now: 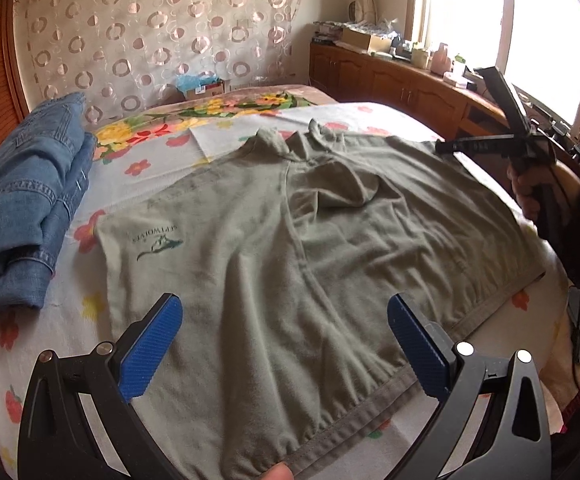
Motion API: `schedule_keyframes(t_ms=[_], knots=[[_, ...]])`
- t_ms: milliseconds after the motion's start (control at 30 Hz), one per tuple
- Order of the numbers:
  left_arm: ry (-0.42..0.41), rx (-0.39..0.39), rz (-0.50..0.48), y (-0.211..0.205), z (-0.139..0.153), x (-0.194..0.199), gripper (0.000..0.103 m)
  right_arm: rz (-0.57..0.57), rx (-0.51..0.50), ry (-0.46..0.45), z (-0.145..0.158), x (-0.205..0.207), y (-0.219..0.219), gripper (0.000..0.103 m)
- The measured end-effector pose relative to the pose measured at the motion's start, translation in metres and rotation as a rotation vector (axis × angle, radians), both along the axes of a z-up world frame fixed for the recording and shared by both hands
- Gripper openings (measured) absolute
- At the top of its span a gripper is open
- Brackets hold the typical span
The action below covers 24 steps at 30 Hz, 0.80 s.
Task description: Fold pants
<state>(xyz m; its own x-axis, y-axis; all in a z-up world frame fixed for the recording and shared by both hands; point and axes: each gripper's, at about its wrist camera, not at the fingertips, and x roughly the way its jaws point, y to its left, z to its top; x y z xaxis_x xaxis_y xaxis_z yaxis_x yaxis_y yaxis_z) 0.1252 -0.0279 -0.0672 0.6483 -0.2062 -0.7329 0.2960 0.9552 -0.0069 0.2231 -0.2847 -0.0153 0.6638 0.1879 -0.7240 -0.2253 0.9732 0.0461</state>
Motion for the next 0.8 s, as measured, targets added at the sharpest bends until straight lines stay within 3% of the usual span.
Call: schedule_keyframes(t_ms=[100,300,500,667,800], knots=[[0.014,0.005,0.004,0.002,-0.006,0.000,0.103,0.015,-0.034,-0.013,0.005,-0.004,0.003,0.004],[0.032,0.002,-0.011,0.000,-0.013,-0.005,0.103,-0.093,-0.057,-0.068,0.017,-0.008,-0.011,0.004],[0.046,-0.004,-0.009,0.002,-0.017,-0.006,0.103,-0.101,-0.099,-0.062,0.017,-0.019,0.001,0.004],[0.056,-0.011,0.012,0.008,-0.017,-0.007,0.103,-0.087,-0.071,-0.087,0.027,-0.031,0.003,0.021],[0.057,-0.026,0.027,0.015,-0.015,-0.010,0.103,-0.008,-0.051,-0.132,0.031,-0.073,0.016,0.044]])
